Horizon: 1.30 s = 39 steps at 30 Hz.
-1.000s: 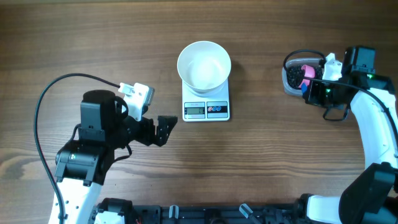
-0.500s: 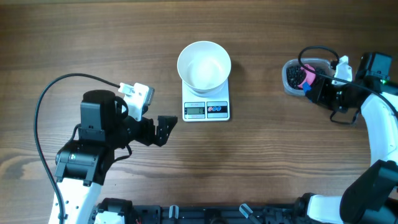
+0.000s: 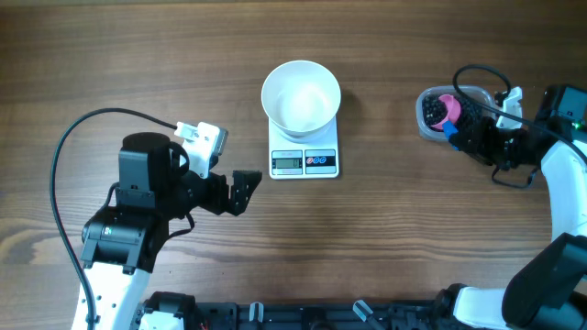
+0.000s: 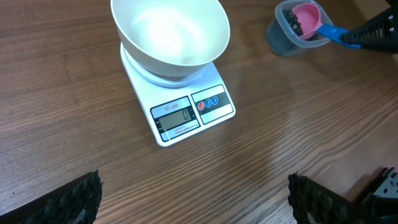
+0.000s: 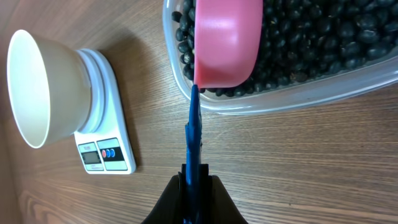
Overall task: Scoop item into bowl and weigh 150g on scale
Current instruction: 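Scoop black beans from the tub with the right gripper, then carry the filled scoop left over the white bowl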
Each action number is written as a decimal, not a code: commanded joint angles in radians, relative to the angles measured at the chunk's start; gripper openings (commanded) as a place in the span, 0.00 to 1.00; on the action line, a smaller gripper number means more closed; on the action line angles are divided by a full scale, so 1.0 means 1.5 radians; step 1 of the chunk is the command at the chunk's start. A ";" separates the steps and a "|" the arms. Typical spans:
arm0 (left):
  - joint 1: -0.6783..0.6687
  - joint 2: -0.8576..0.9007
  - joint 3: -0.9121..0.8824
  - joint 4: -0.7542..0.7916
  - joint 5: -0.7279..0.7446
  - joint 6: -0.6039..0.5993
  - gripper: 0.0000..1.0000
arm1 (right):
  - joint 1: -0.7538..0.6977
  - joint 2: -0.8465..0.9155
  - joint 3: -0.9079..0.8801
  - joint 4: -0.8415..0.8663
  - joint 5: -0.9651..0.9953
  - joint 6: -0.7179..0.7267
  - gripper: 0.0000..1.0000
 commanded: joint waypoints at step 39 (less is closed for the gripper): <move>-0.003 0.002 0.001 0.002 0.013 0.003 1.00 | -0.136 0.009 -0.010 -0.011 -0.486 0.084 0.04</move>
